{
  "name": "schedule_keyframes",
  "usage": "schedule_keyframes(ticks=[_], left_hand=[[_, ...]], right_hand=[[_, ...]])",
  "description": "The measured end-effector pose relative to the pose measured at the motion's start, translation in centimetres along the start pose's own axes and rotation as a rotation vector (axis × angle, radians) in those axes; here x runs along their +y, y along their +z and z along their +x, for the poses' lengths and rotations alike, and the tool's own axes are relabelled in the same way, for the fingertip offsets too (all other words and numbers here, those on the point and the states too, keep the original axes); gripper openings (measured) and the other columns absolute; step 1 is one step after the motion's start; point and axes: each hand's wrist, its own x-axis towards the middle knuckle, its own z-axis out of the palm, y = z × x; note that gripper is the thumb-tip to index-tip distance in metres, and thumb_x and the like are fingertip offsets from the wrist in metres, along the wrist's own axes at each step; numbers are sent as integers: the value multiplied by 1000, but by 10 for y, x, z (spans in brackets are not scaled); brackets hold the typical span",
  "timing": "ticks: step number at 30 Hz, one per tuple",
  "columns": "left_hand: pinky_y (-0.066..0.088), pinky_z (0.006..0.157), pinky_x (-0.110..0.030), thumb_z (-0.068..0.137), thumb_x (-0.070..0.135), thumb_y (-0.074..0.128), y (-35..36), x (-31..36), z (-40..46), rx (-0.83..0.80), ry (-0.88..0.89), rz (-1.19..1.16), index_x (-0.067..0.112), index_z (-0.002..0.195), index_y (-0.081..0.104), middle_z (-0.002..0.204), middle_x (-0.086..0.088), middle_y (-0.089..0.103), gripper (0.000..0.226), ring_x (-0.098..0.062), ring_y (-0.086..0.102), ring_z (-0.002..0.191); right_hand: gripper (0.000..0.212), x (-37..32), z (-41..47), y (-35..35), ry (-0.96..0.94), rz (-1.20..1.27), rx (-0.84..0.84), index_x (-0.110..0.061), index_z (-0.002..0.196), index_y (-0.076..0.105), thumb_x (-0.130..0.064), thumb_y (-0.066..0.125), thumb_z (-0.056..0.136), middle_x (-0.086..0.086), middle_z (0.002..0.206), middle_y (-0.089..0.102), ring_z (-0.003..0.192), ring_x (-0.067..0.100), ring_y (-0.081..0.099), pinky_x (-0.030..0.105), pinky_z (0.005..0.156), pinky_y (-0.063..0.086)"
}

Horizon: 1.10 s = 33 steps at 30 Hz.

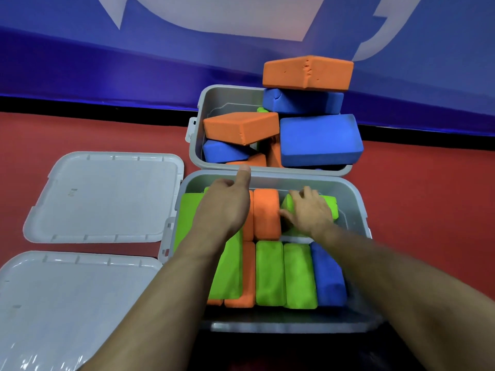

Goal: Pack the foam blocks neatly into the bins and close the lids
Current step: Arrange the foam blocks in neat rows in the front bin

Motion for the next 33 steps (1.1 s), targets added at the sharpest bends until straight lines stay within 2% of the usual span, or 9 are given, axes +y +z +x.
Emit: schedule_keyframes(ticks=[3, 5, 8, 11, 16, 19, 24, 27, 33], left_hand=[[42, 93, -38, 102, 64, 33, 0, -2, 2, -2, -13, 16, 16, 116, 64, 117, -6, 66, 58, -27, 57, 112], [42, 99, -38, 102, 64, 34, 0, -3, 3, 1, -30, 32, 13, 129, 61, 127, -7, 63, 64, -27, 56, 118], [42, 107, -40, 101, 66, 33, 4, -7, 6, 7, -22, 83, 8, 135, 58, 138, -10, 61, 71, -29, 55, 126], [39, 105, -38, 100, 66, 34, 10, -8, 7, 52, 1, 189, 13, 145, 52, 148, -8, 54, 71, -27, 50, 135], [39, 106, -42, 100, 67, 35, 20, -12, 5, 62, 66, 310, 12, 147, 47, 150, -16, 50, 74, -33, 48, 137], [40, 106, -45, 100, 67, 36, 21, -13, 1, 64, 81, 351, 9, 145, 49, 147, -19, 51, 75, -37, 49, 134], [40, 107, -46, 100, 68, 34, 14, -14, -2, 47, 64, 375, 7, 144, 50, 146, -23, 50, 76, -39, 49, 133], [39, 107, -47, 100, 67, 35, 12, -17, -7, 76, 77, 430, 9, 144, 48, 145, -21, 48, 74, -39, 47, 134], [38, 109, -47, 100, 67, 34, 9, -23, -4, 15, 56, 464, 9, 146, 46, 147, -22, 46, 74, -39, 44, 136]], right_hand=[[92, 42, 11, -1, 28, -53, -234, -26, 156, 26, -68, 63, 83, 8, 154, 35, 141, 30, 34, 46, 114, 32], [97, 61, 13, 2, 26, -59, -304, -28, 158, 19, -65, 67, 82, 5, 154, 35, 140, 31, 36, 46, 114, 32], [98, 66, 10, 8, -12, -119, -289, -25, 156, 23, -61, 73, 80, 8, 145, 38, 133, 32, 41, 44, 110, 36], [87, 61, 8, 10, -35, -94, -289, -21, 146, 37, -58, 76, 77, 7, 137, 46, 129, 29, 47, 40, 109, 36], [79, 59, 2, -10, -34, -72, -269, -19, 139, 42, -61, 71, 80, 8, 133, 51, 126, 31, 50, 42, 108, 37], [85, 61, -1, -40, 119, 88, -255, -16, 139, 45, -64, 73, 76, 12, 135, 52, 127, 34, 51, 42, 105, 42], [109, 70, -16, -80, 454, 407, -151, -13, 129, 53, -84, 74, 49, 11, 126, 64, 114, 32, 62, 39, 90, 52], [106, 64, -29, -80, 513, 413, -103, -8, 128, 47, -78, 79, 56, 14, 127, 63, 116, 35, 61, 42, 88, 50], [106, 60, -17, -116, 598, 549, 65, -10, 114, 55, -92, 65, 47, 12, 116, 68, 109, 36, 64, 42, 82, 50]])
